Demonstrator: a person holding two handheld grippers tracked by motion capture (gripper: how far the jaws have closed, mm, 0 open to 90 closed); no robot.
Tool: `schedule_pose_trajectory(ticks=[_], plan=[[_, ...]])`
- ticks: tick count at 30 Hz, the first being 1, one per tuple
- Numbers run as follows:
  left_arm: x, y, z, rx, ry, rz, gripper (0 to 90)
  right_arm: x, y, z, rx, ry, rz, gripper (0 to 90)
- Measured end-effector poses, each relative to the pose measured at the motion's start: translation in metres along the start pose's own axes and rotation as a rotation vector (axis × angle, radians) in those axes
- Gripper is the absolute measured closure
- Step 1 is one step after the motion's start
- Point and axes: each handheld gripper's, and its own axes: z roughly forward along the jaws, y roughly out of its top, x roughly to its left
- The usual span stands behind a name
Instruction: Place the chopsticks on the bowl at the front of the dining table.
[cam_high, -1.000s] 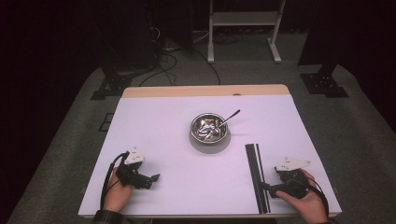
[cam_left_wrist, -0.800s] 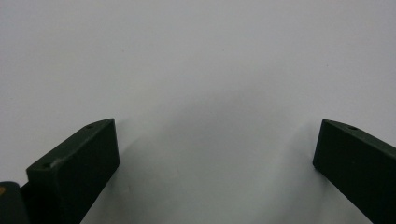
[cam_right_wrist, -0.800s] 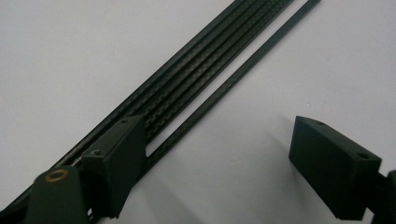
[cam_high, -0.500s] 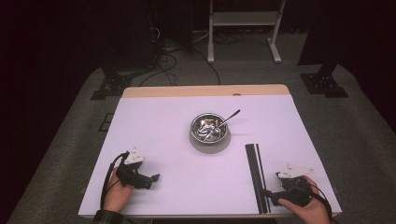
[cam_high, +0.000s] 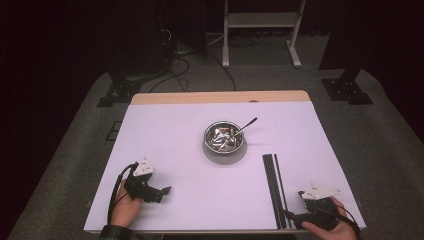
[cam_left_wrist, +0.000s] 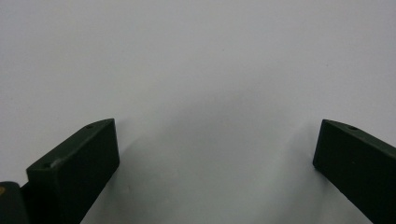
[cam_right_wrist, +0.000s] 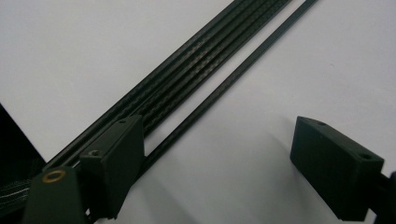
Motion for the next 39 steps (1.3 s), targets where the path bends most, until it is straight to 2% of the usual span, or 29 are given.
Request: schedule_pose_trajectory(ticks=[7, 24, 39], plan=[[0.0, 0.0, 0.0, 0.0, 0.0, 0.0, 0.0, 0.0, -0.004, -0.004, 0.001, -0.012, 0.003, 16.1], [0.0, 0.0, 0.0, 0.0, -0.001, -0.001, 0.0, -0.017, -0.009, -0.009, 0.002, -0.049, 0.039, 16.0], [0.0, 0.0, 0.0, 0.0, -0.001, -0.001, 0.0, -0.033, -0.01, -0.01, -0.003, -0.058, 0.062, 16.0]])
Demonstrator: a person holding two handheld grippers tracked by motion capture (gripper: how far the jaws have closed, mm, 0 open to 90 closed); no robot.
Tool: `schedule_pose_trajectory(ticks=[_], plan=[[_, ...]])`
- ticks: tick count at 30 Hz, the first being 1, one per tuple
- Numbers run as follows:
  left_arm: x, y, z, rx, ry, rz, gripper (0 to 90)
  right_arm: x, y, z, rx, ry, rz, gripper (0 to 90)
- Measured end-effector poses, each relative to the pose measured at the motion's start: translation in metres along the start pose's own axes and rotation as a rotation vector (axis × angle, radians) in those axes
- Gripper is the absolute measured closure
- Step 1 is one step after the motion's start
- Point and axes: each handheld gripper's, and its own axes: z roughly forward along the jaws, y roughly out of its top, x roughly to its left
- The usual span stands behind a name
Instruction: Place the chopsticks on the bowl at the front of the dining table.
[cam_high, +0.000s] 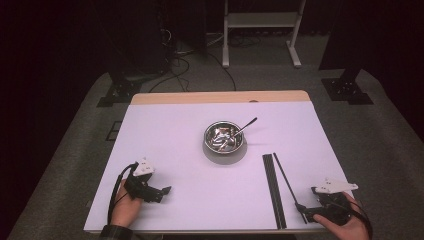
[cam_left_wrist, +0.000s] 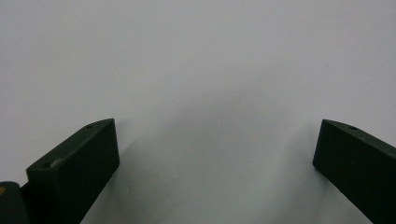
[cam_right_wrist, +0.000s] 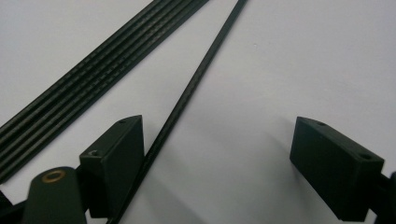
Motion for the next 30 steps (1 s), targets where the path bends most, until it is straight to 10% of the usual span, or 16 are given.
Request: schedule_pose_trajectory(ticks=[30], plan=[[0.0, 0.0, 0.0, 0.0, 0.0, 0.0, 0.0, -0.026, 0.0, -0.002, 0.009, -0.027, 0.024, 16.0]])
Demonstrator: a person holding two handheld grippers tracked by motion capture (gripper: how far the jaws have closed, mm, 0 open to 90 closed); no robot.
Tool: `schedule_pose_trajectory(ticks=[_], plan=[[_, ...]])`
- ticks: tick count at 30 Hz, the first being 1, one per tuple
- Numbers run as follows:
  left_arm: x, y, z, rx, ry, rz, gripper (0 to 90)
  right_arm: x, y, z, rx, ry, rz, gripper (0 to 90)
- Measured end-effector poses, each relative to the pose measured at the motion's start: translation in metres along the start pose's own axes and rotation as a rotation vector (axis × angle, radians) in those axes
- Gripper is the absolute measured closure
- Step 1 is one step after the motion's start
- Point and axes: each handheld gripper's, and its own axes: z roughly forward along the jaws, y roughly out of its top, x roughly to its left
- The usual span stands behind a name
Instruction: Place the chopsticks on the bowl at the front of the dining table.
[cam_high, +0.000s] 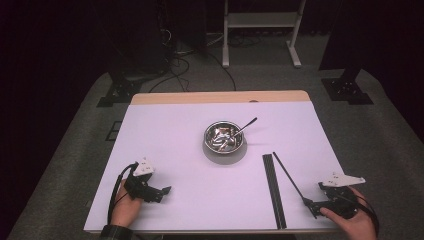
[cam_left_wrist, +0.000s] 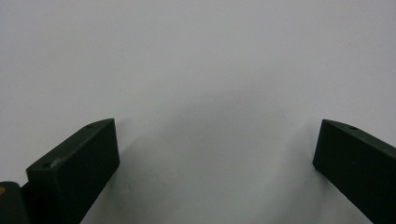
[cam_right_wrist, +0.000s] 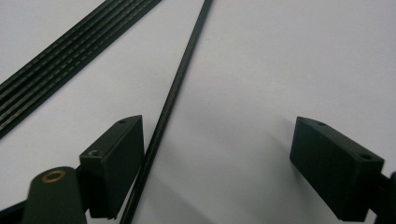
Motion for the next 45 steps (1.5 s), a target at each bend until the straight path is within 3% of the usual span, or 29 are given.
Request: schedule_pose_trajectory(ticks=[45], plan=[[0.0, 0.0, 0.0, -0.001, 0.0, -0.002, 0.0, -0.051, 0.002, 0.0, 0.005, -0.065, 0.087, 16.0]])
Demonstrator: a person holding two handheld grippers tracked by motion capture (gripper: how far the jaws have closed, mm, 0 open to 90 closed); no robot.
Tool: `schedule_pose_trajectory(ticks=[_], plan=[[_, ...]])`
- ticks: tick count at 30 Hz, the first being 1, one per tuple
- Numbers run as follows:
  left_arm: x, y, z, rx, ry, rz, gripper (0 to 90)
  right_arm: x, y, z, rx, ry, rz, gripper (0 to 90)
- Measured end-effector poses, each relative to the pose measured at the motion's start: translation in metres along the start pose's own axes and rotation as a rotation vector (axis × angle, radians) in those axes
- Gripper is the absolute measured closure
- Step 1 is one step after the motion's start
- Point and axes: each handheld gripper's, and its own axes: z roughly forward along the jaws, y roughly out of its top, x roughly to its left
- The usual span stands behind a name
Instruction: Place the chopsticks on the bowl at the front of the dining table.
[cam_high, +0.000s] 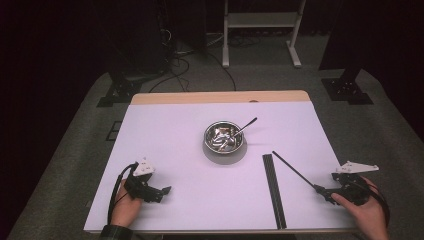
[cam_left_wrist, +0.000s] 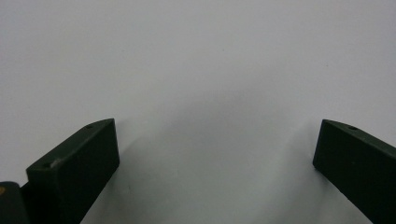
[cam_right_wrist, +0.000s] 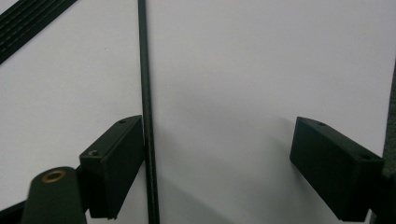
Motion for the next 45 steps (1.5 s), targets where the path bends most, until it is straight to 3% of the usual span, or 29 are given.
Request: schedule_pose_trajectory(ticks=[19, 45], plan=[[0.0, 0.0, 0.0, 0.001, 0.0, 0.0, 0.0, -0.01, 0.003, 0.003, -0.002, -0.012, 0.009, 16.3], [0.0, 0.0, 0.0, 0.001, 0.0, 0.0, 0.0, 0.004, 0.03, 0.013, -0.027, 0.02, -0.046, 17.0]])
